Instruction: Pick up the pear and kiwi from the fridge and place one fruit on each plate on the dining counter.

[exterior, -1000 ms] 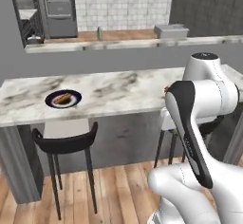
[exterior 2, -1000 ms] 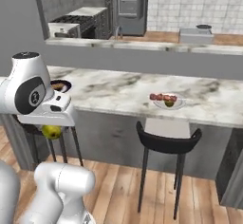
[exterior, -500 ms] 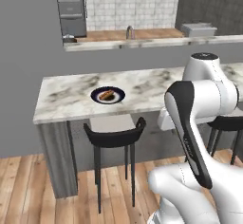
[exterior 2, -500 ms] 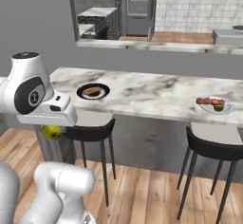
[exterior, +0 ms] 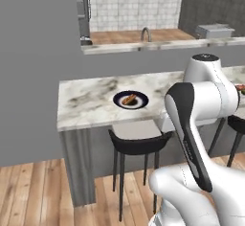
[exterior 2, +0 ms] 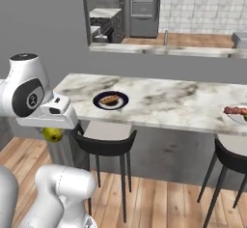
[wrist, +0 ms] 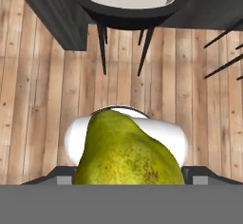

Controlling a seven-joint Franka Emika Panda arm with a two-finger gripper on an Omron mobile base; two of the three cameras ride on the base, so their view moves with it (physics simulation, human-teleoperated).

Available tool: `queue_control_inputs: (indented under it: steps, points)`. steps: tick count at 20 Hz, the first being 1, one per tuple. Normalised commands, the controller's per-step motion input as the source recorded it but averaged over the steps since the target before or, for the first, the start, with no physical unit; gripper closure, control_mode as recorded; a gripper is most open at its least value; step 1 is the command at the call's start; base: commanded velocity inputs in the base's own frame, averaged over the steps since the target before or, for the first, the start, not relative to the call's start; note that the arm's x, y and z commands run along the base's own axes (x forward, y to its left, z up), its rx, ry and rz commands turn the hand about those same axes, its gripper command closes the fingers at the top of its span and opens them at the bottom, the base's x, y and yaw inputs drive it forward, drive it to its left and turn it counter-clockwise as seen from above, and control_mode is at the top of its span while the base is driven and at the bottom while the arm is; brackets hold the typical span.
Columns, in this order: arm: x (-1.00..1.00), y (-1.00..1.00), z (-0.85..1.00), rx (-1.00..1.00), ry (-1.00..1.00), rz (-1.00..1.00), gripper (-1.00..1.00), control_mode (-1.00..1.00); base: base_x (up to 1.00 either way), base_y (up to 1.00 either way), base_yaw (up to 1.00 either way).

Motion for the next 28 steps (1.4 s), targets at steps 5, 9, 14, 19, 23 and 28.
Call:
queue_control_inputs:
  steps: [5,9,14,19,23,28]
  points:
    - [0.00,0.00,0.00,0.00,0.00,0.00,1.00,1.00,0.57,0.00,0.00]
    - [0.00,0.00,0.00,0.00,0.00,0.00,1.00,1.00,0.49,0.00,0.00]
    - [0.00,0.00,0.00,0.00,0.00,0.00,1.00,1.00,0.29,0.07,0.00]
    - [0.00,0.00,0.00,0.00,0.00,0.00,1.00,1.00,0.32,0.17,0.00]
    - [0.00,0.00,0.00,0.00,0.00,0.00,1.00,1.00,0.41,0.15,0.00]
    - [0.00,0.00,0.00,0.00,0.00,0.00,1.00,1.00,0.40,0.09,0.00]
